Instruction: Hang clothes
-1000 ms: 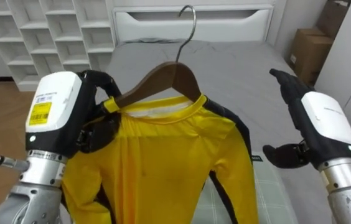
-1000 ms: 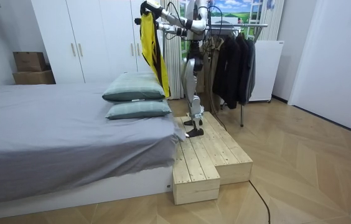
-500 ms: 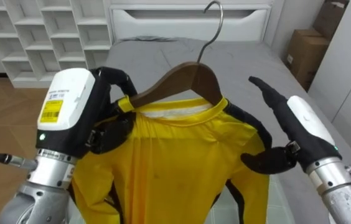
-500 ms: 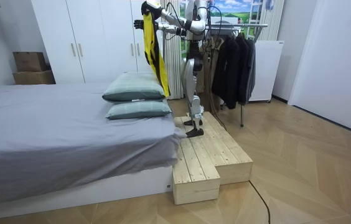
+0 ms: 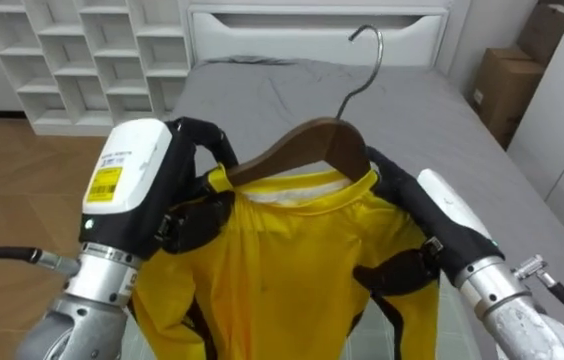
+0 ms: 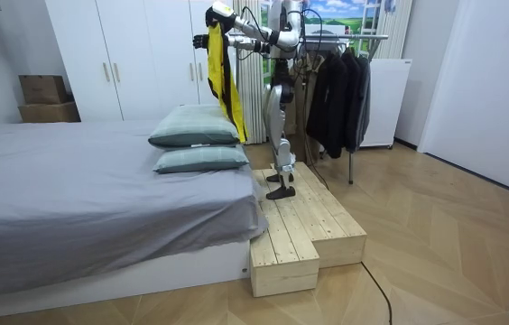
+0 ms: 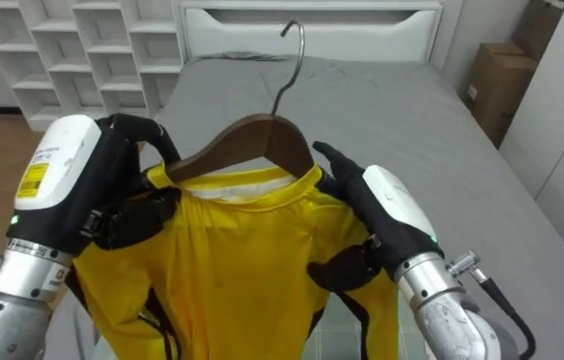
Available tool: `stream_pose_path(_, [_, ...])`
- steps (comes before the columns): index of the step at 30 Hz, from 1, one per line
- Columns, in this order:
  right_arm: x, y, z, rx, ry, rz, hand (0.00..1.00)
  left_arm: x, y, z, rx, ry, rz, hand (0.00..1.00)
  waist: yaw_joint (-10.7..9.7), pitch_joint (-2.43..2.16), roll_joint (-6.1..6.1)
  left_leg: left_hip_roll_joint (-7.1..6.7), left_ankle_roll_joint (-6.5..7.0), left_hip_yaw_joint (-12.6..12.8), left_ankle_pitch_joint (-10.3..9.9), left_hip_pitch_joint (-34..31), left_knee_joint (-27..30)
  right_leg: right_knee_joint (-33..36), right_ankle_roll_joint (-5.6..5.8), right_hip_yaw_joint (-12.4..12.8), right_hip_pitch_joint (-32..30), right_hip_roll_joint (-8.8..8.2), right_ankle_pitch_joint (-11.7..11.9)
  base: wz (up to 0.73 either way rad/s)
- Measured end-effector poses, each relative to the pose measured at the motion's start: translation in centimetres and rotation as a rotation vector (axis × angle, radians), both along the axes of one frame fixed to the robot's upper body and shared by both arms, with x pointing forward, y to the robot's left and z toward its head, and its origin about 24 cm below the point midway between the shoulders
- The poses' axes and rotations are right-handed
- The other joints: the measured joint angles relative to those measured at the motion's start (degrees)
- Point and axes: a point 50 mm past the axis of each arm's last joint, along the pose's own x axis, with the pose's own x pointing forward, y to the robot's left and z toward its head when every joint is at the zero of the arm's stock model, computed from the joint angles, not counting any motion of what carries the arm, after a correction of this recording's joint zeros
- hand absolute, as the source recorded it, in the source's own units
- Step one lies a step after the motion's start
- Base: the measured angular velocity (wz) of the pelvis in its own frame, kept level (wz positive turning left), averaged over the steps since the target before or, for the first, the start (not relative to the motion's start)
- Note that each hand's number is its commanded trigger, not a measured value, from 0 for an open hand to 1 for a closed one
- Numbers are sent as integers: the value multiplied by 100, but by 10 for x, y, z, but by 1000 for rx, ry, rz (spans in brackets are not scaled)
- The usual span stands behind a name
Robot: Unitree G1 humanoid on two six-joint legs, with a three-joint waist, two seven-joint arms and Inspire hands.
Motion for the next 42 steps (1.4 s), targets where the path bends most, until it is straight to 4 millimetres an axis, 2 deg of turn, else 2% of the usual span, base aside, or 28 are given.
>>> stream_pose_path(11, [5, 12, 2, -7, 10, 40, 0, 1, -2, -2, -15, 30, -2, 100, 15, 1, 3, -40, 0, -32, 0, 51, -4, -20, 0, -8, 67, -1, 0, 0])
stream_pose_path(12, [6, 13, 2, 2, 13, 38, 37, 1, -2, -3, -16, 32, 1, 100, 11, 1, 3, -40, 0, -32, 0, 59, -6, -19, 1, -9, 75, -1, 0, 0])
stream_pose_path(13, [7, 14, 2, 6, 13, 38, 90, 1, -2, -3, -16, 35, 5, 100, 6, 1, 3, -39, 0, -33, 0, 62, -11, -18, 1, -9, 74, -1, 0, 0])
stream_pose_path(14, [8, 15, 2, 8, 14, 39, 100, 1, -1, -3, -18, 37, 7, 100, 6, 1, 4, -39, 0, -33, 0, 62, -13, -18, 0, -11, 74, -1, 0, 0])
stream_pose_path(24, [23, 21, -4, -2, 47, 44, 100, 3, 0, -5, -33, 58, 35, 100, 14, 1, 3, -43, 1, -37, 2, 95, -34, -17, 0, -33, 113, -1, 0, 0])
stream_pose_path(30, [24, 18, -9, -31, 65, 40, 100, 2, -3, -6, -16, 61, 26, 100, 13, -1, 0, -64, 0, -94, 3, 79, -34, -86, 1, -118, 158, -10, 0, 6])
stream_pose_path(42, [24, 19, -9, -13, 51, 28, 100, 2, -3, -7, -13, 67, 25, 100, 4, -6, -10, -76, 0, -119, 3, 67, -17, -95, 1, -120, 157, -17, 0, 0])
